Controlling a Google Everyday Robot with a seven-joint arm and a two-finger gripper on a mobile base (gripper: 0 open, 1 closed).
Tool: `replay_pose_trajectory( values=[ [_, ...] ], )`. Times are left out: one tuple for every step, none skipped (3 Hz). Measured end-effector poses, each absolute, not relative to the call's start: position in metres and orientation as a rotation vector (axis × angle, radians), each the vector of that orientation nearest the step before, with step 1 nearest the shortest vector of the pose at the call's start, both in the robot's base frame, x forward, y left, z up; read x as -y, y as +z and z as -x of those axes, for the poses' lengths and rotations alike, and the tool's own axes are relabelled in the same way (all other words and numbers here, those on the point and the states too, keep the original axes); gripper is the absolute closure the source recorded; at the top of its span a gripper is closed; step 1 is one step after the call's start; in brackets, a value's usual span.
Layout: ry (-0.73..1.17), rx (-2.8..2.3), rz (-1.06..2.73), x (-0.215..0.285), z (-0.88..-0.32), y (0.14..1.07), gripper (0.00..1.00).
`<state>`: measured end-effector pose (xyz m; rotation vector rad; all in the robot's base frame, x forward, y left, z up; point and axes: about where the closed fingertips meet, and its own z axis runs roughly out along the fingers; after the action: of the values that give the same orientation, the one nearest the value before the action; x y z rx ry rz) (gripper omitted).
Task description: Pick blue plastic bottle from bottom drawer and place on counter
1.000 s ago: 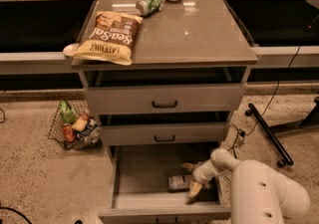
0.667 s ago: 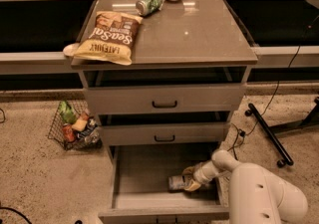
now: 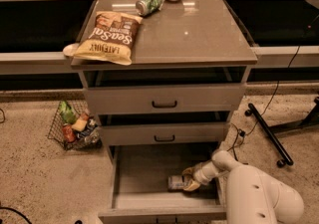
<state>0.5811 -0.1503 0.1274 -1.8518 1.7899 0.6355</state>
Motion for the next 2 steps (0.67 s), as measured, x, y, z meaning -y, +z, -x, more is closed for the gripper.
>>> replay_pose_trajectory(
  values=[
    [0.636, -1.79, 1.852, 0.15, -0.581, 0.13, 1.0],
    [0.599, -1.725, 1.857, 0.157, -0.578, 0.163, 1.0]
  ],
)
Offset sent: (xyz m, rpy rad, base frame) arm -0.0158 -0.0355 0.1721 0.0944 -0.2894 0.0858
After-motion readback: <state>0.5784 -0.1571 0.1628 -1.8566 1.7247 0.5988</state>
